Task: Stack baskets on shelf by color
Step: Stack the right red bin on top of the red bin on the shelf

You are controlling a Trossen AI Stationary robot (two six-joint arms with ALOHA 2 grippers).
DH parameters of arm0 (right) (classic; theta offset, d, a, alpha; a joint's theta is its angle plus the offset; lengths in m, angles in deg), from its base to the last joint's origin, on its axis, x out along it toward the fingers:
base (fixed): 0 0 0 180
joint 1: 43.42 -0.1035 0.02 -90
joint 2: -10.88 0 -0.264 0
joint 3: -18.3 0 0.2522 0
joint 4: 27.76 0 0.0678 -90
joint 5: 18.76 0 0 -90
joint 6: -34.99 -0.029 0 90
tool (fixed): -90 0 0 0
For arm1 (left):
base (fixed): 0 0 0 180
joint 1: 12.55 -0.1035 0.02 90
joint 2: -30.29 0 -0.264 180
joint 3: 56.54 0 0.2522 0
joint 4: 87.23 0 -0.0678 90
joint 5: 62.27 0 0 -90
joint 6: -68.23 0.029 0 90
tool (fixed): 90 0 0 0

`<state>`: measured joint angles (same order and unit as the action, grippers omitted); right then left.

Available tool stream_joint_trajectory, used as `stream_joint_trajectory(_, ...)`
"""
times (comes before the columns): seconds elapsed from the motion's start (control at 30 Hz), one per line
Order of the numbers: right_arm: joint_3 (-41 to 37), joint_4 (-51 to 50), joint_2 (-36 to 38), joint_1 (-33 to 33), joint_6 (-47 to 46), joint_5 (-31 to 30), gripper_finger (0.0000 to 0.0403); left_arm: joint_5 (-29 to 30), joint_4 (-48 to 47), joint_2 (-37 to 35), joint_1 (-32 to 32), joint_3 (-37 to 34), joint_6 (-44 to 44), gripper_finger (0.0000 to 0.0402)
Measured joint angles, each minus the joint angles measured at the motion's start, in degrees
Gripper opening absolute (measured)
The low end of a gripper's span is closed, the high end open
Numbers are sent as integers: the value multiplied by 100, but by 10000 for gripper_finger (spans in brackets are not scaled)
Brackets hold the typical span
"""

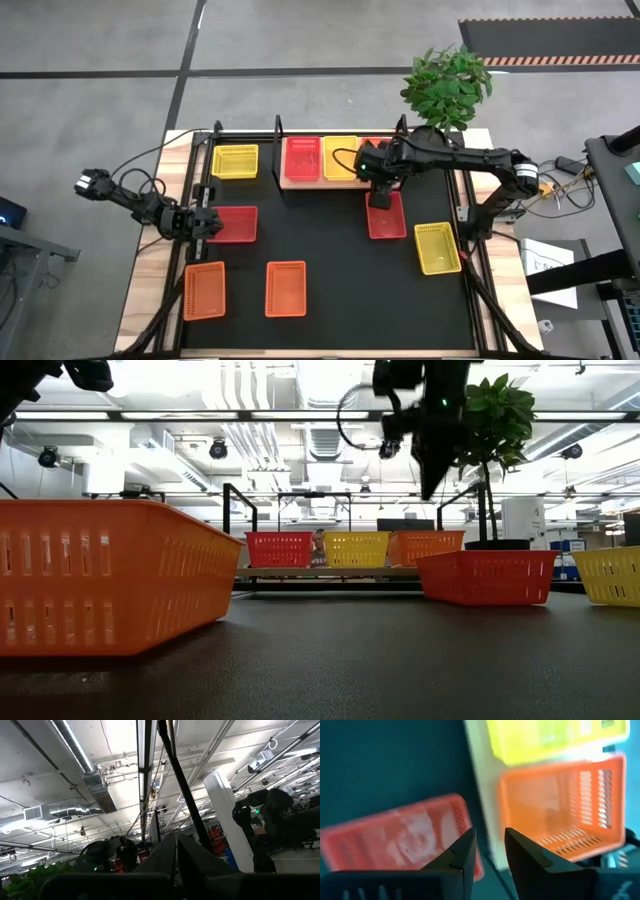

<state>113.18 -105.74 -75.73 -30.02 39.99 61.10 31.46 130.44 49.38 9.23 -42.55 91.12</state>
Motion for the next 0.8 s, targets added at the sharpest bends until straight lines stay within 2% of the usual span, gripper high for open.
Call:
stream_joint_trajectory(0.33,130,250,-7,-1276,-548,28,68,0,-1,0,-2,2,-2,2)
stream_joint_trajectory(0.63,51,320,-11,-2213,-828,42,117,0,-2,0,0,0,-11,2)
stream_joint_trajectory(0.8,-343,337,-11,-2542,-1093,424,143,0,2,0,-2,0,-15,2)
